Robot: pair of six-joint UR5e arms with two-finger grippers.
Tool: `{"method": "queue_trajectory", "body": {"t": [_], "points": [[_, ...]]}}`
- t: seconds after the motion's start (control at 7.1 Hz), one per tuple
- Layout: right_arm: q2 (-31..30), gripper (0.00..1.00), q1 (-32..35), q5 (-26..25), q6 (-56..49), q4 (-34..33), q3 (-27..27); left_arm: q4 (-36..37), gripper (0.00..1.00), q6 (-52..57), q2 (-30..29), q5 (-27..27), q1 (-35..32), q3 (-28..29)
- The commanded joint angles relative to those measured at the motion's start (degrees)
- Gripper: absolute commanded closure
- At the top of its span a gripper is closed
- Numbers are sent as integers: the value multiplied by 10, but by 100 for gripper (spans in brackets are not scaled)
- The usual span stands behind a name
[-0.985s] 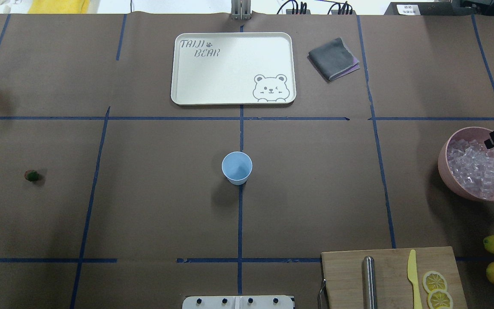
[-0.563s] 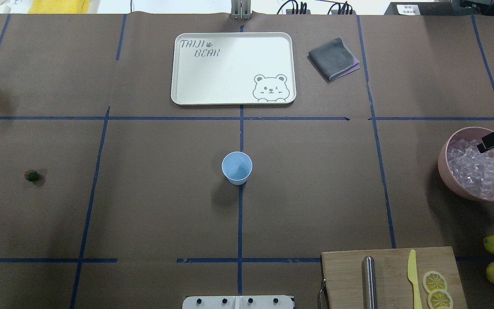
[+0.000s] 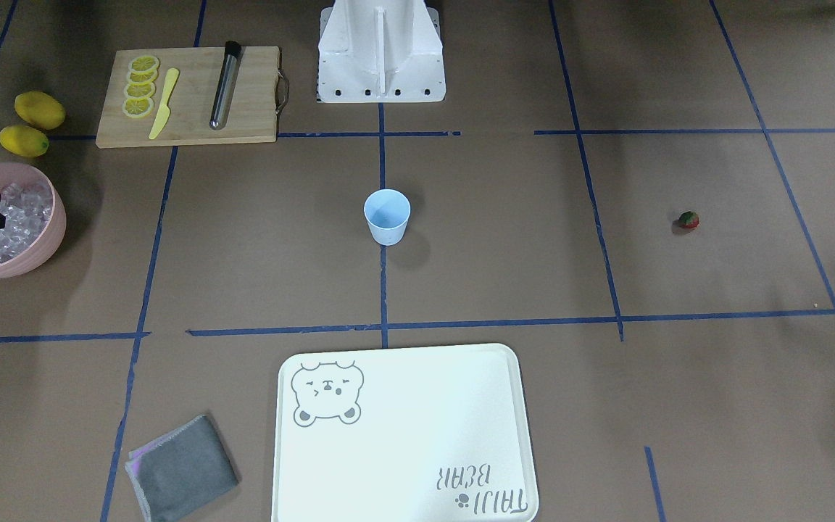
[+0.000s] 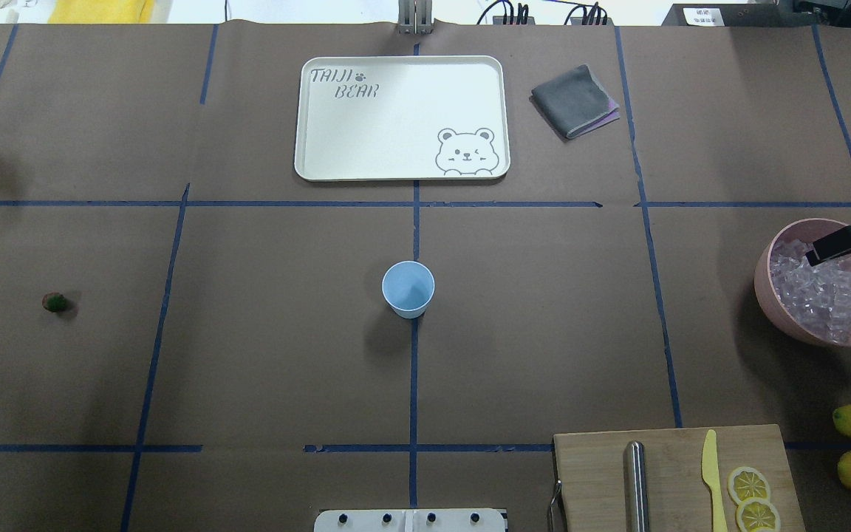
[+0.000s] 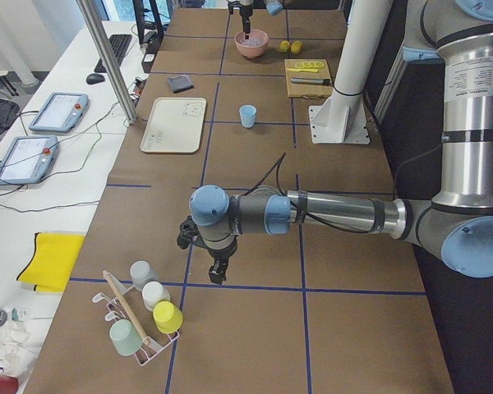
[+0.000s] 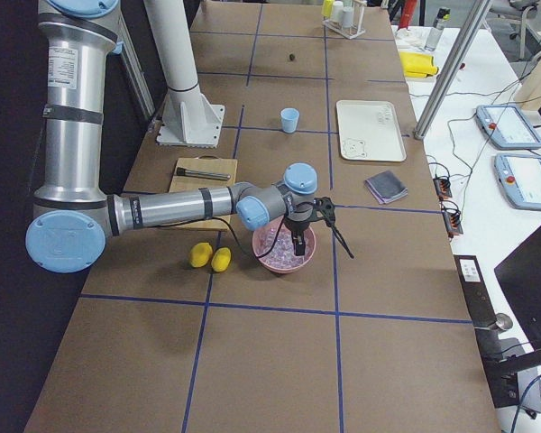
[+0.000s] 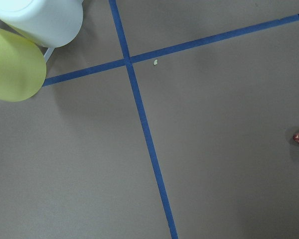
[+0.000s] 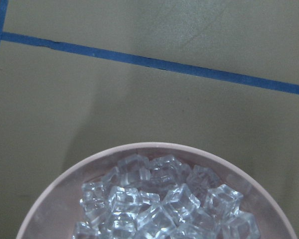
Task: Put ice and strawberries in cup
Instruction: 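Lower the right gripper into the pink bowl of ice cubes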
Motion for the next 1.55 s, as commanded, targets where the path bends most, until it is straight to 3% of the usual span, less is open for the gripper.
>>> {"method": "queue_trajectory", "body": {"t": [0.0,1.27,1.41], "points": [[0,5,-5,-3,6,9,0,0,0,1,0,0,0,0],[-18,18,-19,-5,3,19,3,0,0,1,0,0,0,0],[-18,23,-19,-5,3,19,3,0,0,0,0,0,0,0]]}}
